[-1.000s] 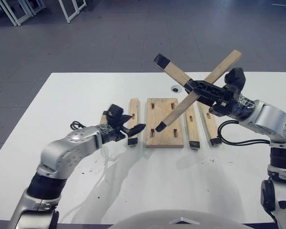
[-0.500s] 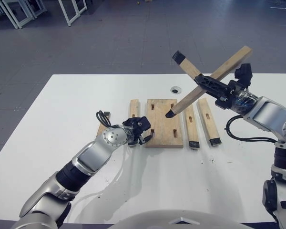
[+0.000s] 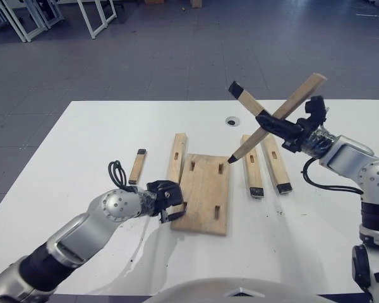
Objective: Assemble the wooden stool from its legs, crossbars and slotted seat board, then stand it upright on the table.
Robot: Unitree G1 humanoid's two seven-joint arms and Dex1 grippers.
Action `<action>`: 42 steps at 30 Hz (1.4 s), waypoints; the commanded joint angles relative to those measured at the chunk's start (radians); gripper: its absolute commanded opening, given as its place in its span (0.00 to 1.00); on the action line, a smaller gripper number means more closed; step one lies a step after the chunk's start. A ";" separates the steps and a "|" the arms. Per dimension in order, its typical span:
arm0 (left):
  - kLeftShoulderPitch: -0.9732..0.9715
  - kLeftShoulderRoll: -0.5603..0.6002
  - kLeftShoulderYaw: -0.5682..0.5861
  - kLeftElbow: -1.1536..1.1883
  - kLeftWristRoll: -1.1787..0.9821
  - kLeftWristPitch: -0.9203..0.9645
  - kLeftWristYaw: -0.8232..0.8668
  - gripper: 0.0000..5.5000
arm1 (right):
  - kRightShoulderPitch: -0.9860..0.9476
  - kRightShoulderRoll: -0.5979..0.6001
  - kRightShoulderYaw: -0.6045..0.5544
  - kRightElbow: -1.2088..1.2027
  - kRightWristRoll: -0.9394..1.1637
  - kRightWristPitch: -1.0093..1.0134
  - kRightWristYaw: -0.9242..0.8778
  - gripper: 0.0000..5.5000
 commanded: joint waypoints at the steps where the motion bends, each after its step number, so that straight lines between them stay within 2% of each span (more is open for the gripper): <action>1: 0.057 0.042 0.018 0.064 0.004 -0.024 -0.067 0.75 | 0.016 -0.008 0.061 -0.049 -0.042 0.020 0.135 0.37; 7: 0.080 0.014 0.036 0.079 0.022 -0.050 -0.073 0.75 | 0.019 0.036 0.183 0.012 -0.182 -0.037 0.310 0.37; 12: 0.059 -0.003 0.027 0.106 0.041 -0.064 -0.084 0.75 | -0.058 0.081 0.287 0.224 -0.393 -0.190 0.481 0.37; 18: 0.034 -0.016 0.017 0.133 0.060 -0.087 -0.105 0.75 | -0.171 0.103 0.347 0.435 -0.560 -0.320 0.643 0.37; 23: 0.037 -0.017 0.021 0.137 0.066 -0.093 -0.108 0.75 | -0.205 0.074 0.361 0.461 -0.612 -0.329 0.738 0.37; 35: 0.061 -0.053 0.043 0.125 0.078 -0.067 -0.090 0.75 | -0.196 0.062 0.303 0.476 -0.678 -0.348 0.751 0.37; 39: 0.058 -0.058 0.049 0.128 0.083 -0.069 -0.094 0.75 | -0.145 0.059 0.344 0.470 -0.751 -0.408 0.744 0.37; 42: 0.049 -0.079 0.058 0.120 0.079 -0.051 -0.084 0.75 | -0.107 0.067 0.394 0.470 -0.858 -0.506 0.656 0.37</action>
